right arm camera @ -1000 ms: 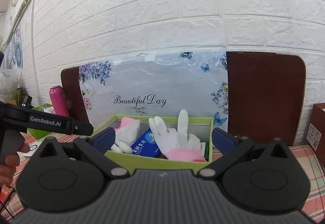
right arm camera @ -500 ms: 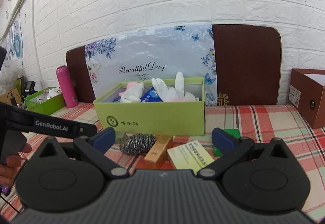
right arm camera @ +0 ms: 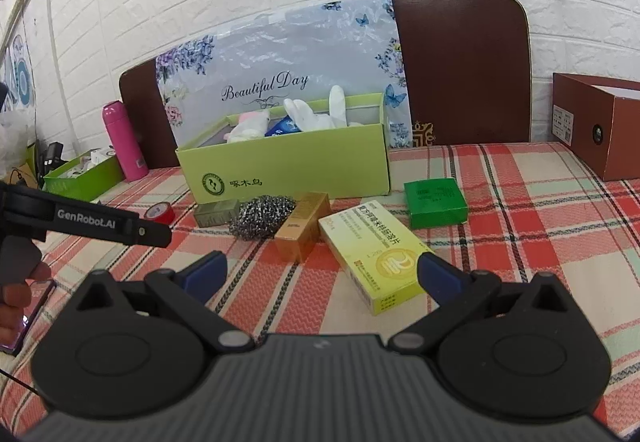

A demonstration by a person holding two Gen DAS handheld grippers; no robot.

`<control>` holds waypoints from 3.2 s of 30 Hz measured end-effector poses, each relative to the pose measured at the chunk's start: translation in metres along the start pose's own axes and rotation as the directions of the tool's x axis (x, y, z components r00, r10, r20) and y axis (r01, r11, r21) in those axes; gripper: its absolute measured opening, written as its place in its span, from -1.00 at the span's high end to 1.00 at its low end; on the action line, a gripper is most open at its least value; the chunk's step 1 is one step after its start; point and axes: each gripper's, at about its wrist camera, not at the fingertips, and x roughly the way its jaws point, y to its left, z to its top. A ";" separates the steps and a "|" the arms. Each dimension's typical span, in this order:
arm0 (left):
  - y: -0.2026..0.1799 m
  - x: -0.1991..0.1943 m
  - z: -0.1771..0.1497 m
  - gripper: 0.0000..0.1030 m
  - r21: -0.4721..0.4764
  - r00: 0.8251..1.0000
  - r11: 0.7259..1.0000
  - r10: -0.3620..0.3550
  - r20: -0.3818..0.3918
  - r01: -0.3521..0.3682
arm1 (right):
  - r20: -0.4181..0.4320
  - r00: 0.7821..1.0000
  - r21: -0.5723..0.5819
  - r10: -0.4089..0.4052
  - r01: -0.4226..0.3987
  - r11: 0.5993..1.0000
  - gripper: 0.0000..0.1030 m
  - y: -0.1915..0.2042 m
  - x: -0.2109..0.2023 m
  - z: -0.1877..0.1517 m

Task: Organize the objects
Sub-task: 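Withdraw both tools and grasp the gold small box with the left tool, then grasp the yellow medicine box with the right tool while the left tool holds the gold box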

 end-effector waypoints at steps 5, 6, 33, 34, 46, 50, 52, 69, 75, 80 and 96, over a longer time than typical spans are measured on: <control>0.003 0.001 -0.011 -0.78 0.000 0.997 0.997 -0.077 -0.016 0.077 | -0.014 1.000 -0.054 0.001 -0.001 0.999 -1.00 -0.006 0.013 -0.004; 0.003 0.001 -0.012 -0.78 -0.001 0.995 0.996 -0.094 -0.016 0.094 | -0.023 1.000 -0.079 -0.001 -0.001 0.997 -1.00 -0.008 0.019 -0.003; -0.057 0.082 0.015 0.51 0.010 0.942 0.948 -0.316 -0.117 0.319 | -0.206 0.977 -0.077 -0.061 0.046 0.996 -0.40 -0.011 0.004 -0.037; -0.051 0.073 0.007 0.51 0.022 0.942 0.949 -0.311 -0.126 0.316 | -0.228 0.971 -0.083 -0.068 0.050 0.995 -0.36 -0.006 0.004 -0.038; 0.010 0.018 -0.036 -0.11 -0.004 0.967 0.975 -0.222 -0.122 0.224 | -0.280 0.959 -0.094 -0.040 0.014 0.995 -0.57 0.026 0.008 -0.032; 0.000 0.026 -0.029 -0.06 0.032 0.962 0.968 -0.245 -0.124 0.250 | -0.266 0.963 -0.032 -0.039 0.031 0.999 -0.67 0.024 0.017 -0.028; -0.004 0.029 -0.029 0.15 0.048 0.959 0.965 -0.251 -0.133 0.259 | -0.265 0.962 -0.019 -0.062 0.059 0.998 -0.67 0.025 0.024 -0.027; -0.008 0.037 -0.026 0.51 0.040 0.946 0.954 -0.288 -0.149 0.297 | -0.243 0.964 -0.043 -0.111 0.104 0.994 -0.35 0.024 0.042 -0.025; -0.002 0.015 -0.009 0.51 0.031 0.940 0.942 -0.329 -0.085 0.333 | -0.192 0.980 -0.015 -0.053 0.051 0.999 -0.32 0.022 0.023 -0.004; 0.002 -0.003 0.030 0.51 0.029 0.931 0.931 -0.364 0.024 0.364 | -0.101 0.995 0.015 0.009 -0.007 1.000 0.76 0.015 0.017 0.037; 0.014 0.023 0.018 0.51 0.002 0.945 0.947 -0.320 -0.062 0.321 | -0.326 0.944 -0.180 -0.045 -0.015 0.984 -0.27 0.030 0.051 -0.020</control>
